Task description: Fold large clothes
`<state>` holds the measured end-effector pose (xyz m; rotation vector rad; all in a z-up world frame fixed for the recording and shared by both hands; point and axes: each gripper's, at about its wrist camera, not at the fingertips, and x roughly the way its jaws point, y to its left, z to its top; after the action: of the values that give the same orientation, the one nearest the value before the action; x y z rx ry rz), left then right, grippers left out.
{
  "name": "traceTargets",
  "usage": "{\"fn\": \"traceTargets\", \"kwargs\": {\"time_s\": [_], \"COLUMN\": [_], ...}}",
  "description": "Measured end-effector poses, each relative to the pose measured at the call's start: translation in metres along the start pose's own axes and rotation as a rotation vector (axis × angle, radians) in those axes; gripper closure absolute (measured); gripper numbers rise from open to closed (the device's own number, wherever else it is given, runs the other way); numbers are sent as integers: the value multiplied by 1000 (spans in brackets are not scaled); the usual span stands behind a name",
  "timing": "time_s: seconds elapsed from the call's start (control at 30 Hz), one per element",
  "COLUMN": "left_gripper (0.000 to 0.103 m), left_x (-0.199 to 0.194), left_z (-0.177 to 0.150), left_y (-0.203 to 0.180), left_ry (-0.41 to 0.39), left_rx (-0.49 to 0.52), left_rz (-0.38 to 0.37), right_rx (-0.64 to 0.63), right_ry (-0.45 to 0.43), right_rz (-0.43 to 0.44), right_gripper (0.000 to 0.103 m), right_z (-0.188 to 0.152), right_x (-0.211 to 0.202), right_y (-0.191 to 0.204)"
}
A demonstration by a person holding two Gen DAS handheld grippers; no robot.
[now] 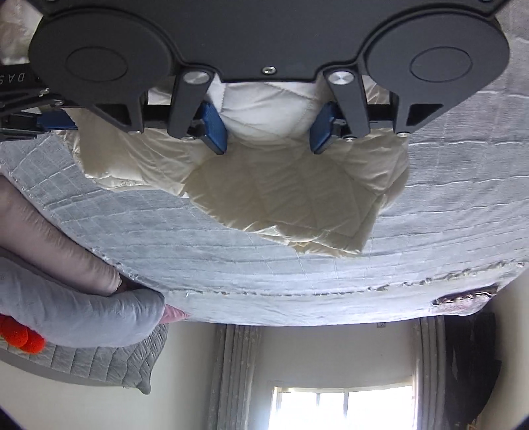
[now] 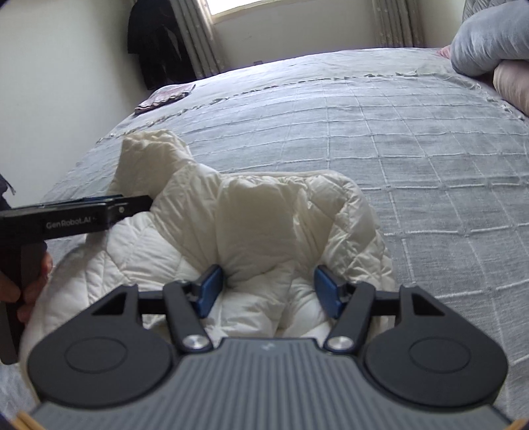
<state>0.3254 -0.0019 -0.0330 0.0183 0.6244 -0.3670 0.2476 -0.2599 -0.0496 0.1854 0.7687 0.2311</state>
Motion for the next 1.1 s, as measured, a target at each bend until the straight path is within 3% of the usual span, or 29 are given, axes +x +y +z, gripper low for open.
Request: {"fn": "traceTargets", "kwargs": {"time_s": [0.23,0.33,0.43,0.8,1.1], "left_gripper": [22,18,3,0,0], "left_x": [-80,-109,-133,-187,-195], "left_z": [-14,-30,-50,-108,-121], "left_y": [-6,-15,-22,-31,-30], "left_ry": [4,54,91,121,181], "left_rx": [-42,-38,-41,-158,-205], "left_rz": [26,90,161,253,274], "right_rx": [-33,-34,-15,-30,2], "right_ry": [-41,-63,-87,-84,-55], "right_rz": [-29,-104,-152,-266,-321], "right_gripper": [19,15,11,4,1], "right_z": [-1,-12,-29,-83,-114], "right_x": [-67,-91,-111,-149,-153], "right_y": [17,24,31,58,66]}}
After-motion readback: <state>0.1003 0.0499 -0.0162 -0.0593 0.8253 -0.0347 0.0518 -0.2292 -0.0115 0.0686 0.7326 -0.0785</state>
